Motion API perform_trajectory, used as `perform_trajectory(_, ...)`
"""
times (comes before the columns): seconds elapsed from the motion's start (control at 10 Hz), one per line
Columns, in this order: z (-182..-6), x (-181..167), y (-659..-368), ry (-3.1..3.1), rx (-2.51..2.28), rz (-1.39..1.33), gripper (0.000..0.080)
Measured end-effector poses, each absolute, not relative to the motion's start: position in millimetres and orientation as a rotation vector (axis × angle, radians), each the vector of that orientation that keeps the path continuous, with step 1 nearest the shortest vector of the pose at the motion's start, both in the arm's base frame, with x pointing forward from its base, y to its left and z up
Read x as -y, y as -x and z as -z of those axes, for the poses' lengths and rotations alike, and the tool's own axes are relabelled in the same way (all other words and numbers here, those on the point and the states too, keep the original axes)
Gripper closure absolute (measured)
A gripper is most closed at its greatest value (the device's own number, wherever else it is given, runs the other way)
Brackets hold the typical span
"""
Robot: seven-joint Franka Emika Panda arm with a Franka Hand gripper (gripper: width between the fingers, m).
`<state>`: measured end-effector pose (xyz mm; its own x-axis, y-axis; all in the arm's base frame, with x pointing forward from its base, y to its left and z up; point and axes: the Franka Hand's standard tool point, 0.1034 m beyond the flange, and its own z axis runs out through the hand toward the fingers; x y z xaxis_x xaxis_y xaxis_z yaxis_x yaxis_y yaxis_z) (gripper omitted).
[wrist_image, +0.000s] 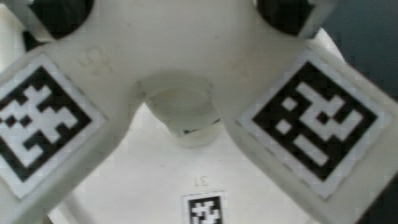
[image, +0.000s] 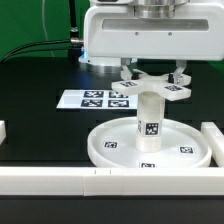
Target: Assemble round table
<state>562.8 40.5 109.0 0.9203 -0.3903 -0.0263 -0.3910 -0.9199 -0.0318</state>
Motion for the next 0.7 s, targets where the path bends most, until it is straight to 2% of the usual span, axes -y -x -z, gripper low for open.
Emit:
perform_trajectory(0.3,-108.4,-40.2,-563.9,2.865,-1.132,0.017,0.0354)
perform_trajectory(0.7,-108.3,-39.9,-564.0,2.730,-1.415,0.004,0.0354)
